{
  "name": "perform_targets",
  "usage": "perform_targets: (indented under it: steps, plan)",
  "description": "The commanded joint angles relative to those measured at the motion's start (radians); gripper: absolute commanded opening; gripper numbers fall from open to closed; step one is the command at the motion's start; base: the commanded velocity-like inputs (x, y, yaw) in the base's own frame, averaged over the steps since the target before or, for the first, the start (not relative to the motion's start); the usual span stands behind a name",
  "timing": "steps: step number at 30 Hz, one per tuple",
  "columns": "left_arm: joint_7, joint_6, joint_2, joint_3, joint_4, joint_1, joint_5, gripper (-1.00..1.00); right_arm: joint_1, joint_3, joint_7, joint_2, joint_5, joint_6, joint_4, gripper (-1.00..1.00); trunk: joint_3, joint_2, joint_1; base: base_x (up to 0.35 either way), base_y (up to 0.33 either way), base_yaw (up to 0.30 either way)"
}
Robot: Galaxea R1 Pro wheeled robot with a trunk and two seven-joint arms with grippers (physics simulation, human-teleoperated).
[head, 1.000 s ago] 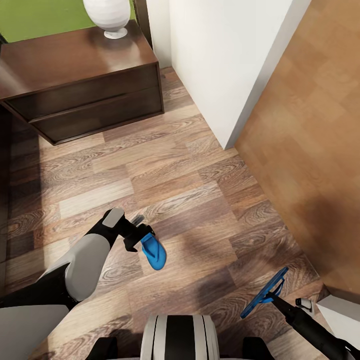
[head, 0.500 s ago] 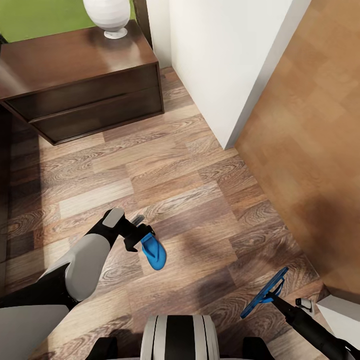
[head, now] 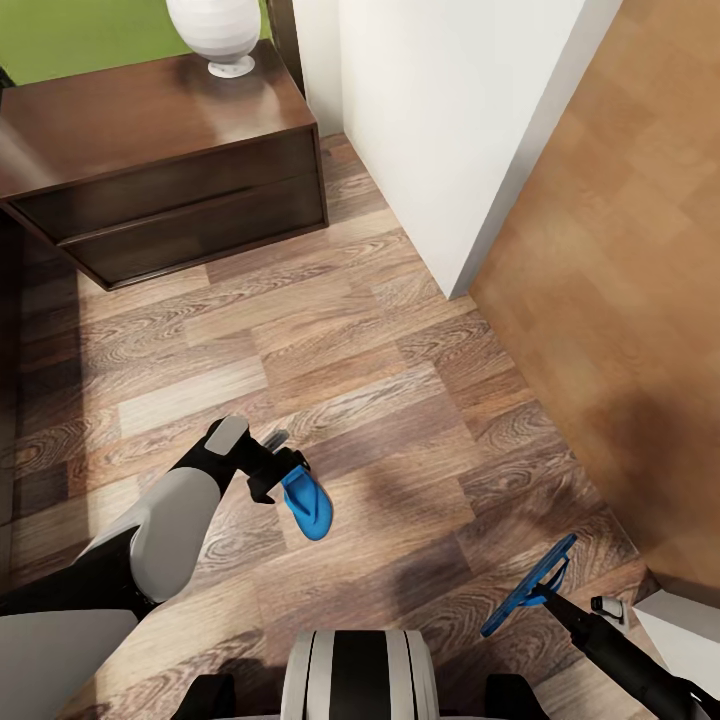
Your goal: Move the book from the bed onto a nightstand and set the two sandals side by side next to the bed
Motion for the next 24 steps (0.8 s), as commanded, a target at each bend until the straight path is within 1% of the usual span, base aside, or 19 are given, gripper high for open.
perform_targets:
  steps: [1, 9, 18, 24]
  plan:
    - [0.01, 0.002, 0.0, 0.003, -0.002, 0.0, 0.009, 1.0, 0.0, 0.0, 0.003, 0.0, -0.003, 0.012, 0.0, -1.0, -0.001, 0.0, 0.0, 0.0, 0.0, 0.0]
    - [0.013, 0.002, 0.0, 0.003, -0.002, 0.0, 0.009, 1.0, 0.0, 0.0, 0.003, 0.0, -0.003, 0.012, 0.001, -1.0, -0.001, 0.0, 0.0, 0.0, 0.0, 0.0]
    - [0.017, 0.002, 0.0, 0.003, -0.002, 0.0, 0.009, 1.0, 0.0, 0.0, 0.003, 0.0, -0.003, 0.012, 0.0, -1.0, -0.035, -0.002, 0.004, 0.0, 0.0, 0.0]
    - [0.018, 0.002, 0.0, 0.003, -0.002, 0.0, 0.009, 1.0, 0.0, 0.0, 0.003, 0.0, -0.003, 0.012, 0.001, -1.0, -0.035, -0.002, 0.004, 0.0, 0.0, 0.0]
